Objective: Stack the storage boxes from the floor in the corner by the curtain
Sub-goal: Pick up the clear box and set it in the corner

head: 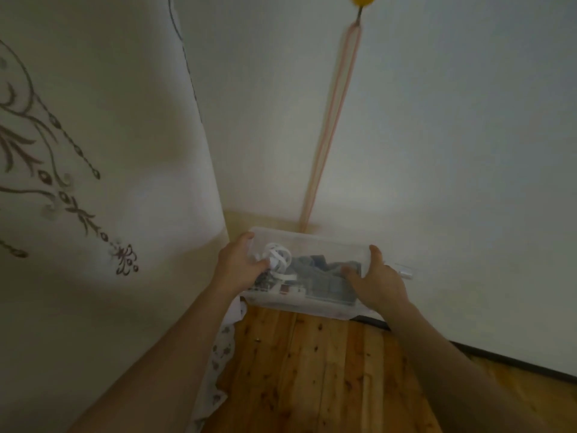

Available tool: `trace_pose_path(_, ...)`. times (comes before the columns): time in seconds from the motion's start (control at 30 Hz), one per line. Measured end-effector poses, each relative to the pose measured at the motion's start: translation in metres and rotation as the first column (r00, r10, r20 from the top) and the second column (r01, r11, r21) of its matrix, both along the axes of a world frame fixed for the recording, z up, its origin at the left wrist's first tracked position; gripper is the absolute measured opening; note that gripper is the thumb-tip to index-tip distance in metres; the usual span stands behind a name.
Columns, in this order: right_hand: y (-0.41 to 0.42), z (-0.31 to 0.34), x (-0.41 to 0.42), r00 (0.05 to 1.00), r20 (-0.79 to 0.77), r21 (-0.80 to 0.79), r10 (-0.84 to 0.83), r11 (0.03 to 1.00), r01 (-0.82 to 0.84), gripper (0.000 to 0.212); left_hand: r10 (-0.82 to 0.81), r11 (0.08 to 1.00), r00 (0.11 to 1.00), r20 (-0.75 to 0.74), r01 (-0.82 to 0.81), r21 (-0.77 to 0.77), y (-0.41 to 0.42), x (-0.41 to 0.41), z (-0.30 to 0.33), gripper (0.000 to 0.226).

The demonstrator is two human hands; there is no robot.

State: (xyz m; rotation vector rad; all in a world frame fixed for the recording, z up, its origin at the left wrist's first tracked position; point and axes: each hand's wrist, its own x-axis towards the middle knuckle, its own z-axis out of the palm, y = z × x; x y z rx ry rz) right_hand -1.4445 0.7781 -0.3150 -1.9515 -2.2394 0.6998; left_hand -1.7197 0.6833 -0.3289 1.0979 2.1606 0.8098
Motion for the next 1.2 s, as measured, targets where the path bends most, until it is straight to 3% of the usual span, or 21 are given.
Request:
trace_pose_path(0.33, 0.012, -0.143, -0.001, 1.0, 0.031, -0.025, -0.004, 1.0, 0.005, 0.09, -0.022, 0.999, 1.0, -0.021, 0.021, -0.044, 0.014, -0.006, -0.128, 0.081)
trace_pose_path(0.93, 0.033, -0.449, 0.006, 1.0, 0.021, -0.04, 0.014, 0.999, -0.013, 0.094, -0.009, 1.0, 1.0, 0.001, 0.009, -0.01, 0.038, -0.002, -0.441, 0.084)
trace_pose_path(1.2, 0.027, -0.542, 0.0, 1.0, -0.002, -0.043, 0.027, 0.999, -0.027, 0.099, -0.071, 0.996, 0.997, -0.024, 0.07, -0.054, 0.041, -0.017, -0.53, 0.087)
